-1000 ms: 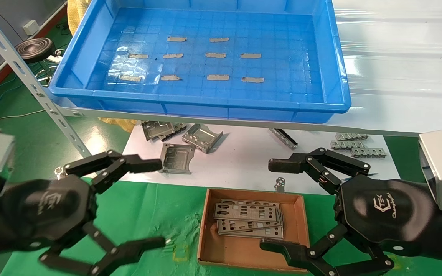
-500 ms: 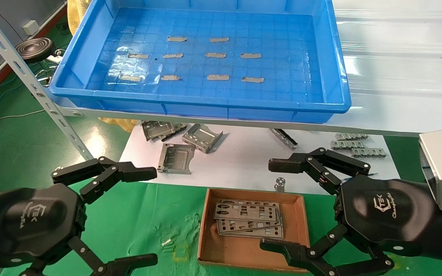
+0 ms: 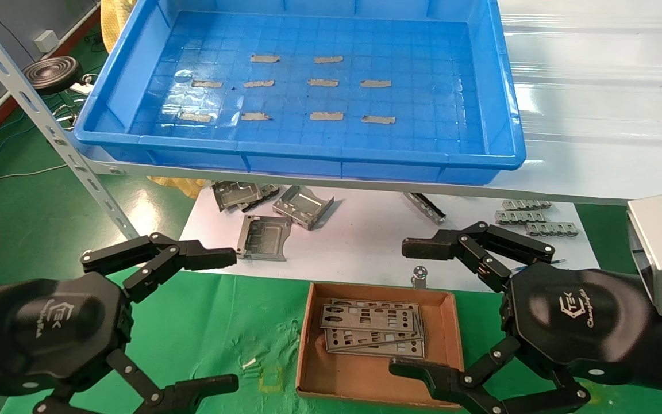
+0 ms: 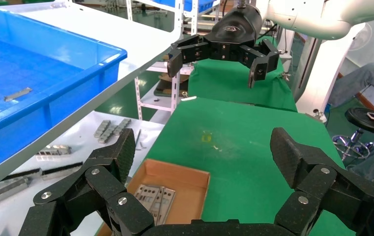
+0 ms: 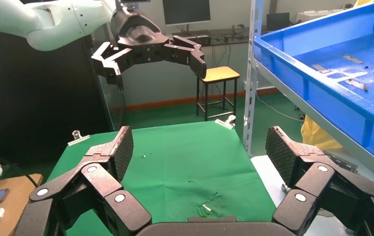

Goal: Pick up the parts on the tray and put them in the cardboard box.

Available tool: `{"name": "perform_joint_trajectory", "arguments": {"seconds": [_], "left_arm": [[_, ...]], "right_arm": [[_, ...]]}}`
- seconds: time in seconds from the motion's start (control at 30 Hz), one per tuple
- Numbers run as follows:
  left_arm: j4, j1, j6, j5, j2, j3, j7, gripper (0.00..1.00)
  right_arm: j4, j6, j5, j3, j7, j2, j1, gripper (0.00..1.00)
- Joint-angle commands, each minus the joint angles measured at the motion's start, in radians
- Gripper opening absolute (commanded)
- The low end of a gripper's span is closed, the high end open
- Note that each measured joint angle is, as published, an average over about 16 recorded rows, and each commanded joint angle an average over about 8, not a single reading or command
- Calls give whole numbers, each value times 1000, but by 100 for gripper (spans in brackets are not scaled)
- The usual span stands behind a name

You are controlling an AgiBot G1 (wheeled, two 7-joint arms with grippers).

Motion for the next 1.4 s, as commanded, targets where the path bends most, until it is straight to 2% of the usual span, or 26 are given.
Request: {"name": "perform_joint_trajectory", "arguments": {"seconds": [0.03, 1.4], "left_arm": [[1, -1, 0, 0, 1, 1, 0, 100], [7, -4, -1, 2, 4, 4, 2, 100]], "right_arm": [[0, 0, 0, 0, 0, 0, 0, 100], [0, 0, 0, 0, 0, 0, 0, 100]]}}
